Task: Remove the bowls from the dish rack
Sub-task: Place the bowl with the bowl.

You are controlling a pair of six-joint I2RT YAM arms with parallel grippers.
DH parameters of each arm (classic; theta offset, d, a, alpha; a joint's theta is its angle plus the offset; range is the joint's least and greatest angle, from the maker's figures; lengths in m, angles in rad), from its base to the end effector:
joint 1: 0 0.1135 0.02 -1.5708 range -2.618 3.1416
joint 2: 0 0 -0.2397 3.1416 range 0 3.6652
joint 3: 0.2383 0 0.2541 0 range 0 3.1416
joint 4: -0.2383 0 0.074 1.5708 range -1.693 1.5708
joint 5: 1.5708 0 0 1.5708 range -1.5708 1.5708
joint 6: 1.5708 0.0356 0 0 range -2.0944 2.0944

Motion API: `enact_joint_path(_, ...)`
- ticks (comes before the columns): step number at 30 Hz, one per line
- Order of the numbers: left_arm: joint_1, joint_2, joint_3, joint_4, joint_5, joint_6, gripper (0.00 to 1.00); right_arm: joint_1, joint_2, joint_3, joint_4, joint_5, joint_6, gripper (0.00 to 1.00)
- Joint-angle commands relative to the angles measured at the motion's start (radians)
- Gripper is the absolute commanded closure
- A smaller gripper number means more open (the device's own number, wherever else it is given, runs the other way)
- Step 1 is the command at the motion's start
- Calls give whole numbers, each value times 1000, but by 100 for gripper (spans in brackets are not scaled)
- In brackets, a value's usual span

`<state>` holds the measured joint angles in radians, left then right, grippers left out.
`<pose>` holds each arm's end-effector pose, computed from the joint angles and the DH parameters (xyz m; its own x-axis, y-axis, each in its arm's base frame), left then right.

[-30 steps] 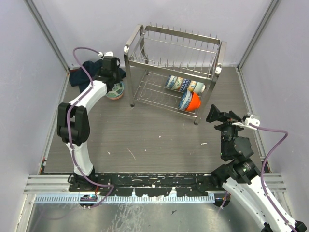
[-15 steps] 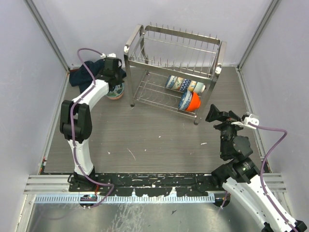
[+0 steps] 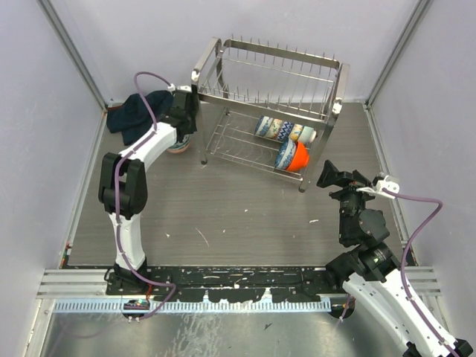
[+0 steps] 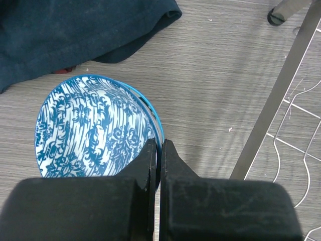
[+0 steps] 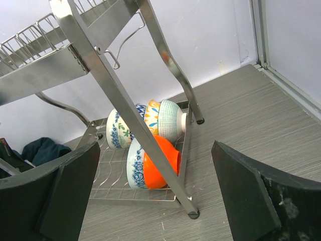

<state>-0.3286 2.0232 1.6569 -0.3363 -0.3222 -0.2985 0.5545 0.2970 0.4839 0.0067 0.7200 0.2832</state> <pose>0.4381 -0.1375 0.2270 -0.6073 -0.0876 -0.7896 -0.1059 0.9940 -0.0289 0.1154 0.0438 0.3079 0.2002 0.3711 -0.9068 0.1024 0.9125 0.3960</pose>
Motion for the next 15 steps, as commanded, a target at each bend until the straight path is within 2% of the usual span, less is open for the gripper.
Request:
enact_joint_path(1, -11, 21, 59, -17, -76, 43, 100, 4, 5, 7, 48, 6, -12, 0)
enact_joint_path(11, -21, 43, 66, -35, -103, 53, 100, 4, 4, 6, 48, 6, -11, 0)
enact_joint_path(15, -22, 46, 64, -36, -98, 50, 93, 4, 4, 5, 48, 7, -12, 0)
